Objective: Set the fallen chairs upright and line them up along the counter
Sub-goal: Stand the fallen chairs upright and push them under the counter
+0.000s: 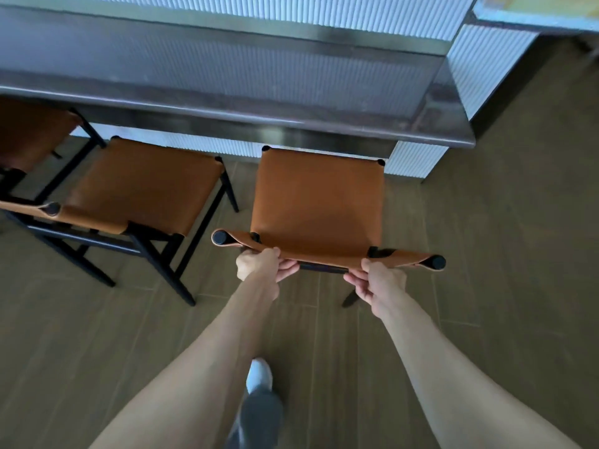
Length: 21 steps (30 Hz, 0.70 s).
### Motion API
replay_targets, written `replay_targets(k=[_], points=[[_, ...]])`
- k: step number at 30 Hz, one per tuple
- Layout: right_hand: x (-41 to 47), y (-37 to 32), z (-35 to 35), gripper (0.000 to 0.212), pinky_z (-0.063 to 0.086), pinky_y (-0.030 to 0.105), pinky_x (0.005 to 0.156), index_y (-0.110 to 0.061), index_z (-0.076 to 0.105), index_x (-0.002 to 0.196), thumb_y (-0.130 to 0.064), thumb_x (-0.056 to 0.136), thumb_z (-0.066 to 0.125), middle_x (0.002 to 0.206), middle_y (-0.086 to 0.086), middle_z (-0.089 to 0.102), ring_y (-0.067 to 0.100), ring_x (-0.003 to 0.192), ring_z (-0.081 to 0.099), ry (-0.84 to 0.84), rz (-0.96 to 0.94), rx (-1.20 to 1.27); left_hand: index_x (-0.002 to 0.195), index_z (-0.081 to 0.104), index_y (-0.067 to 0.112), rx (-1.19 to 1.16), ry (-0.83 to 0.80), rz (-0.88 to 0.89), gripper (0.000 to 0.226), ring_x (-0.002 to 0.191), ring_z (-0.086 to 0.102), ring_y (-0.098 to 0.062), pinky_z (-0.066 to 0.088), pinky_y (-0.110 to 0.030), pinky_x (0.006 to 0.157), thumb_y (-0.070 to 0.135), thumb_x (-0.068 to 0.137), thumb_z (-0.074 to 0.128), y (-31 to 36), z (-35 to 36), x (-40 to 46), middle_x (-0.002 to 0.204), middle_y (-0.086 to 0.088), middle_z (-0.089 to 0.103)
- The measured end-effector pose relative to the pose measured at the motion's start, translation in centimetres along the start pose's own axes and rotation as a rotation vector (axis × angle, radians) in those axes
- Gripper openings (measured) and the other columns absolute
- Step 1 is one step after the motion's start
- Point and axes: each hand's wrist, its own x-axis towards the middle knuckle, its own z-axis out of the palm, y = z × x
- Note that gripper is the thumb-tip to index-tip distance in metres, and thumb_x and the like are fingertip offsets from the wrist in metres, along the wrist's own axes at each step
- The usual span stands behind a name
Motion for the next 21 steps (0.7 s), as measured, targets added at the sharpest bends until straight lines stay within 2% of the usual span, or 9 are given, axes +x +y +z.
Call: replay_targets(k=[6,8,10,12,15,18,21], points=[[4.7,-6.3,5.3,0.010,0.045,0.022,0.038,-0.002,0.061,0.107,-0.005,0.099,0.057,0.081,0.015,0.075,0.024,0.063,0.076,0.093,-0.016,0.007,0.102,0.055,-0.003,0.072,-0.008,-0.007,0.009,0.049,0.072,-0.028,0.059,-0.035,0.045,-0.007,0.096,0.051,5.3,6.1,5.0,0.092,-0.025,0.068],[5.8,-7.1,6.3,0.008,0.050,0.024,0.042,-0.002,0.061,0.099,-0.001,0.097,0.053,0.076,0.016,0.073,0.025,0.060,0.075,0.134,-0.017,-0.012,0.105,0.057,-0.005,0.100,-0.002,-0.039,0.012,0.045,0.070,-0.026,0.057,-0.032,0.041,-0.005,0.096,0.049,5.7,7.3,6.3,0.091,-0.023,0.068],[6.1,-7.0,6.5,0.011,0.054,0.026,0.043,-0.002,0.062,0.090,0.000,0.096,0.053,0.068,0.015,0.072,0.023,0.052,0.074,0.175,-0.016,-0.041,0.115,0.057,-0.005,0.131,0.012,-0.047,0.021,0.049,0.071,-0.026,0.055,-0.029,0.041,0.000,0.097,0.048,5.3,7.5,6.8,0.097,-0.022,0.069],[6.0,-7.2,6.4,0.010,0.053,0.024,0.041,-0.001,0.063,0.095,0.000,0.096,0.054,0.071,0.015,0.074,0.023,0.052,0.074,0.177,0.006,-0.078,0.123,0.056,-0.005,0.183,0.013,-0.059,0.027,0.052,0.071,-0.025,0.053,-0.026,0.040,0.005,0.099,0.048,5.0,7.7,6.7,0.104,-0.024,0.069],[5.4,-8.6,5.6,0.018,0.053,0.025,0.043,0.000,0.060,0.115,-0.005,0.098,0.058,0.086,0.019,0.076,0.028,0.063,0.076,0.059,0.050,-0.109,0.118,0.058,-0.006,0.248,0.007,-0.056,0.023,0.049,0.071,-0.025,0.054,-0.030,0.038,0.006,0.099,0.054,6.1,7.4,5.5,0.093,-0.023,0.069],[2.8,-9.3,4.5,0.031,0.059,0.033,0.052,-0.001,0.058,0.125,-0.022,0.103,0.059,0.091,0.019,0.073,0.031,0.073,0.074,-0.015,0.045,-0.252,0.115,0.058,-0.006,0.327,-0.099,-0.122,0.021,0.068,0.071,-0.029,0.059,-0.039,0.043,0.009,0.100,0.059,8.2,6.4,1.8,0.088,-0.018,0.067],[-1.8,-10.5,3.1,0.033,0.064,0.037,0.076,0.000,0.061,0.122,-0.027,0.105,0.052,0.102,0.016,0.072,0.030,0.084,0.074,-0.059,-0.012,-0.274,0.111,0.059,-0.004,0.235,-0.232,-0.117,0.017,0.077,0.069,-0.032,0.062,-0.043,0.053,0.008,0.099,0.058,11.6,5.9,-4.4,0.093,-0.021,0.067]])
